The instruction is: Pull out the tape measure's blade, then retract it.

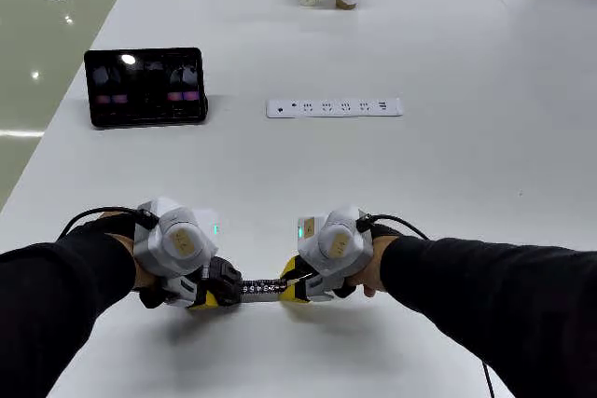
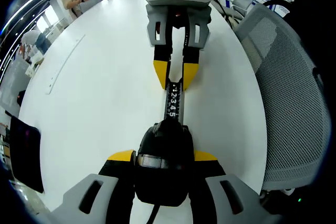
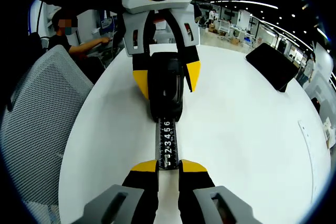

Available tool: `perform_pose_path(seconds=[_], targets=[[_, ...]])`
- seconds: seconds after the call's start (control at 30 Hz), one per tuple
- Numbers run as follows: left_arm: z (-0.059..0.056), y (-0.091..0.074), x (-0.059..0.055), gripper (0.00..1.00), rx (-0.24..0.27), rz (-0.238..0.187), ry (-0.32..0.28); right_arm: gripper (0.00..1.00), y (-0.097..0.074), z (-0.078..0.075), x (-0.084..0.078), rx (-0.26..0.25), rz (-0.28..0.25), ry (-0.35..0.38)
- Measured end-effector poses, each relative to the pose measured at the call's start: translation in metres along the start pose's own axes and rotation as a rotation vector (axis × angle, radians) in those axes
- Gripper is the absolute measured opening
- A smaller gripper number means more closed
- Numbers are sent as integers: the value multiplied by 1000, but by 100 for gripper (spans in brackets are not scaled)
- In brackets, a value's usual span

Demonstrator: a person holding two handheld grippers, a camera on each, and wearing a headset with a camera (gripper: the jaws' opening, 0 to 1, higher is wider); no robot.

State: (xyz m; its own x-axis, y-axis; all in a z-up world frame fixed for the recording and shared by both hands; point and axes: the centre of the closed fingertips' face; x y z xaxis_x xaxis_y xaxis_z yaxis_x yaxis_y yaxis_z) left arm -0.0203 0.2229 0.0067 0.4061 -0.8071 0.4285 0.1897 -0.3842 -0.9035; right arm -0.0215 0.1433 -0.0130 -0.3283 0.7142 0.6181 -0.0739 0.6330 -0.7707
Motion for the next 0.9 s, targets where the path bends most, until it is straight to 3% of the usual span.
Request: perform_pose_path(seconds=[0.9], targets=[[0, 0, 0, 34, 6, 3, 2, 11, -12, 4, -13, 0, 6, 10]])
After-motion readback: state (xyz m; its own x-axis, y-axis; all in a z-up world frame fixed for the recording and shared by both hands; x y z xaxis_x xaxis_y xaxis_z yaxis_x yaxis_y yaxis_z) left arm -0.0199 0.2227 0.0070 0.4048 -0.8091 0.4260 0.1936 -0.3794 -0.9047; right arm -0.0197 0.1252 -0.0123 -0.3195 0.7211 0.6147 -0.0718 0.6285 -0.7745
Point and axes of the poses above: the centre of the closed fingertips' face, and the gripper's own axes: y roughly forward along the fingers, z roughly to its left, x roughly out of its top, and after that the axes turned 14 degrees about -y, right-handed
